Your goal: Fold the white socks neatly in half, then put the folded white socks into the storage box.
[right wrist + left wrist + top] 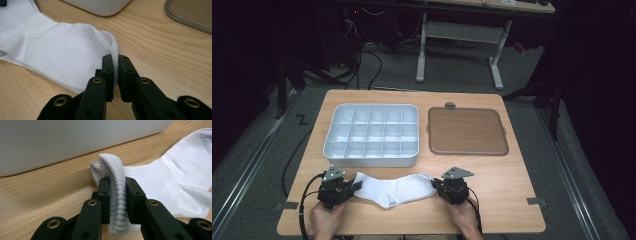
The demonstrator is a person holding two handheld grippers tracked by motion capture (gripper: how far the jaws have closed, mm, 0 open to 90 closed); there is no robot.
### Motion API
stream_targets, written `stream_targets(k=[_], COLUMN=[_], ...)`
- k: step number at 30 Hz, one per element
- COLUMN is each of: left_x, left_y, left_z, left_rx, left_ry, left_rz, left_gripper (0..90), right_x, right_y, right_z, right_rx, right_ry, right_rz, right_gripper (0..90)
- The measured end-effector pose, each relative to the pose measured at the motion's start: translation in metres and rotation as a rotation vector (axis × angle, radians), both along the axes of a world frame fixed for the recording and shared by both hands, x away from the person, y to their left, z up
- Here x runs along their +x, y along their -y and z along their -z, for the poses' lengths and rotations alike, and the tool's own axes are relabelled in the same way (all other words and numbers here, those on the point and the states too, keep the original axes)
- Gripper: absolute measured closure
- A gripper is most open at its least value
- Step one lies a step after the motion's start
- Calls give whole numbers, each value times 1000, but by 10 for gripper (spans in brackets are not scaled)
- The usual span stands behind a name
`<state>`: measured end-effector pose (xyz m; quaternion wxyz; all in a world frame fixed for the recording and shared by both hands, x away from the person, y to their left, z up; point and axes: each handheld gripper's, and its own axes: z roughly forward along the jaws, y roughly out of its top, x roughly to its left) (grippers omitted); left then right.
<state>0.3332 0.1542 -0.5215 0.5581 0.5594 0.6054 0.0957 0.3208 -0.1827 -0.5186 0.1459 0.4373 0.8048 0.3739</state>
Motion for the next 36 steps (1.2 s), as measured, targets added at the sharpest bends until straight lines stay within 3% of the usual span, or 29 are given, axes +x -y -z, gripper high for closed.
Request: stream_targets(k=[16,30,36], left_x=[3,12,16], left_y=[39,55,65], left_z=[4,10,6], left_rx=[-29,-58,-35], left_ry=[-14,-42,-46], left_rz=[84,104,125], left_gripper=[764,764,763], right_x=[-8,-9,-9], right_y=[37,58,63], right_z=[-7,-1,-1], right_rx=[-34,-34,-62], right_ry=[9,3,-5], right_rz=[79,137,158], right_gripper=[846,846,846])
